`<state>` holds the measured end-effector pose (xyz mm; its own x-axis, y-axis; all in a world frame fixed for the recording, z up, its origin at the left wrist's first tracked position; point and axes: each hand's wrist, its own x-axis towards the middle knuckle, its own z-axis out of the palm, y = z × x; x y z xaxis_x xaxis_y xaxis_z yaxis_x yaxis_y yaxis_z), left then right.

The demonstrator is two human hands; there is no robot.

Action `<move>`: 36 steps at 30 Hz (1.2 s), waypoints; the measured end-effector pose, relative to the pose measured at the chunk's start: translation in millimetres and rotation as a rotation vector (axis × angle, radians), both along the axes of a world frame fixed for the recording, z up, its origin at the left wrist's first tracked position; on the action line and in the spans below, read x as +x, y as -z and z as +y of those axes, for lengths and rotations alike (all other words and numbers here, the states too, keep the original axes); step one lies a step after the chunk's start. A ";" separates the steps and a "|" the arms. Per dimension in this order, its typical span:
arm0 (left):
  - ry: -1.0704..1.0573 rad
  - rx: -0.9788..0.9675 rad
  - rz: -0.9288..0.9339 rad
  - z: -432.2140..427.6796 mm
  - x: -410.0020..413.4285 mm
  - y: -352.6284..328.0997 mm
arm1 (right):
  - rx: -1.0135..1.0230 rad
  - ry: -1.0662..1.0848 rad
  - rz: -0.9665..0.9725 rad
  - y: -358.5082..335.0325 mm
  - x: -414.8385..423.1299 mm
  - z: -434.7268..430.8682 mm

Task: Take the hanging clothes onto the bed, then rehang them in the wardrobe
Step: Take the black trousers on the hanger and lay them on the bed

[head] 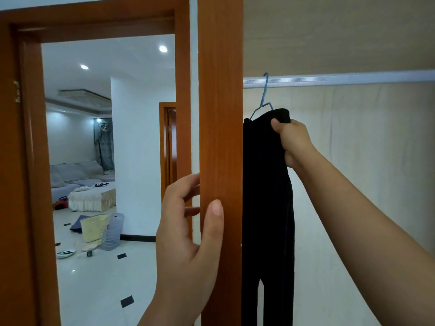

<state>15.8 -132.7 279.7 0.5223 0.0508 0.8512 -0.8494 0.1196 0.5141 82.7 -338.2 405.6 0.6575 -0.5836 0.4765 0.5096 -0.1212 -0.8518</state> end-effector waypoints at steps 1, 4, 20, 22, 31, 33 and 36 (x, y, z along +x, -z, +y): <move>0.000 -0.001 0.009 -0.9 -0.7 -0.1 | 0.024 -0.018 -0.029 0.3 -1.9 -1.4; 0.009 -0.014 0.020 -2.6 -2.2 -1.1 | 0.026 -0.021 -0.079 4.9 -9.6 -6.5; 0.254 -0.086 -0.063 0.6 15.6 4.7 | -0.006 0.095 -0.251 -6.8 -51.8 16.3; 0.274 -0.095 -0.088 -0.1 20.3 6.7 | 0.025 0.128 -0.239 9.8 -58.8 16.6; 0.416 -0.194 -0.213 -5.7 27.4 20.2 | 0.094 0.358 -0.215 80.1 -135.9 45.2; 0.426 -0.211 -0.237 -7.4 28.3 21.4 | 0.096 0.422 -0.226 94.9 -160.4 56.9; 0.422 -0.228 -0.252 -8.3 26.3 22.2 | 0.100 0.525 -0.225 118.3 -196.5 74.4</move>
<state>42.1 -141.0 257.5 0.3186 0.0786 0.9446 -0.7972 0.5613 0.2222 -113.8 -263.8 287.3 0.1566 -0.8534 0.4972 0.5732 -0.3315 -0.7494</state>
